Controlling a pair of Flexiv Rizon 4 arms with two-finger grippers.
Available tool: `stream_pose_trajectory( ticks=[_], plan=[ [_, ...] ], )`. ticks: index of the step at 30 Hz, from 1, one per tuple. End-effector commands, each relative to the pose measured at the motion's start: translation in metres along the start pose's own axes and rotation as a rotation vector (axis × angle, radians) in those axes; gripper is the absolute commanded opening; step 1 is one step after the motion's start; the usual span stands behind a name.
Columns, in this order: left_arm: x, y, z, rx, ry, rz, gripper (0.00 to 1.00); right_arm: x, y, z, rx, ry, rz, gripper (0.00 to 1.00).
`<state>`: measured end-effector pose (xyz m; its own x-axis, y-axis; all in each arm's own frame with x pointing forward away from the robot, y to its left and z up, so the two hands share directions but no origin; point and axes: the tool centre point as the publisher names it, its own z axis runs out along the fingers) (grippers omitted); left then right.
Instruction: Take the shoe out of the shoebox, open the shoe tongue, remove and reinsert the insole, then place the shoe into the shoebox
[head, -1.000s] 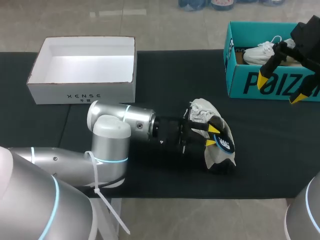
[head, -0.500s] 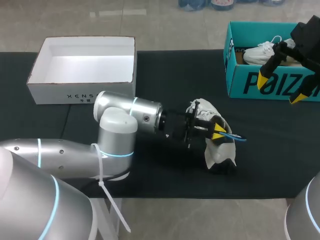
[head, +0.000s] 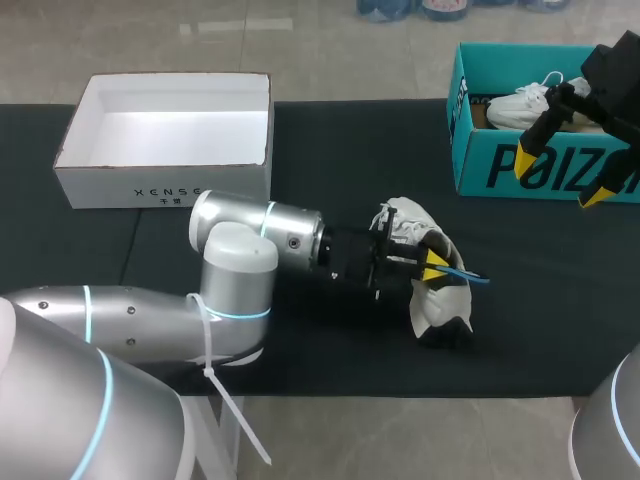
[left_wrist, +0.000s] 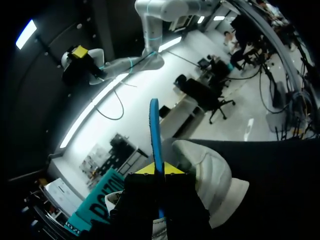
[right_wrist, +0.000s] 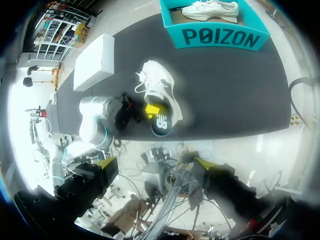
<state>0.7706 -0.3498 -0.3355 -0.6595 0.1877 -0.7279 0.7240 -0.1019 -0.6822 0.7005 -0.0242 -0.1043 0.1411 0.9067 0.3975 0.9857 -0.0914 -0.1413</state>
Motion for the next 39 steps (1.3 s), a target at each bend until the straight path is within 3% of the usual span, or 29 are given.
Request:
stream_pose_trajectory(
  ticks=[1,6,10,11,12,13,14,18,20,22,28,30,39],
  plan=[
    [0.001,0.011,-0.005,-0.007,-0.003,0.003,0.0,0.001,0.002,0.001,0.002,-0.002,0.001,1.0],
    [-0.001,0.021,-0.008,-0.035,0.013,0.012,0.0,0.001,0.002,0.001,0.002,-0.002,0.001,1.0],
    [0.0,0.017,-0.005,-0.03,0.019,0.01,0.0,0.001,0.002,0.001,0.002,-0.002,0.001,1.0],
    [0.001,0.015,-0.005,-0.029,0.024,0.01,0.09,0.001,0.002,0.001,0.002,-0.002,0.001,1.0],
    [0.002,0.012,-0.004,-0.029,0.025,0.01,0.37,0.001,0.002,0.001,0.002,-0.002,0.001,1.0],
    [0.002,0.011,-0.004,-0.028,0.027,0.01,0.54,0.001,0.002,0.001,0.002,-0.002,0.001,1.0],
    [0.002,0.009,-0.004,-0.026,0.029,0.01,0.56,0.001,0.002,0.001,0.002,-0.002,0.001,1.0],
    [0.003,-0.001,-0.006,-0.023,0.032,0.013,0.38,0.001,0.002,0.001,0.002,-0.002,0.001,1.0],
    [0.003,-0.005,-0.006,-0.02,0.032,0.017,0.35,0.001,0.002,0.001,0.002,-0.002,0.001,1.0],
    [0.003,-0.008,-0.006,-0.015,0.03,0.02,0.24,0.001,0.002,0.001,0.002,-0.002,0.001,1.0],
    [0.006,-0.016,-0.004,-0.003,0.033,0.021,0.1,0.001,0.002,0.001,0.002,-0.002,0.001,1.0],
    [0.008,-0.016,-0.001,0.006,0.038,0.016,0.0,0.001,0.002,0.001,0.002,-0.002,0.001,1.0],
    [0.001,-0.008,0.002,0.009,0.062,0.044,0.0,0.001,0.002,0.001,0.002,-0.002,0.001,1.0]
  ],
)
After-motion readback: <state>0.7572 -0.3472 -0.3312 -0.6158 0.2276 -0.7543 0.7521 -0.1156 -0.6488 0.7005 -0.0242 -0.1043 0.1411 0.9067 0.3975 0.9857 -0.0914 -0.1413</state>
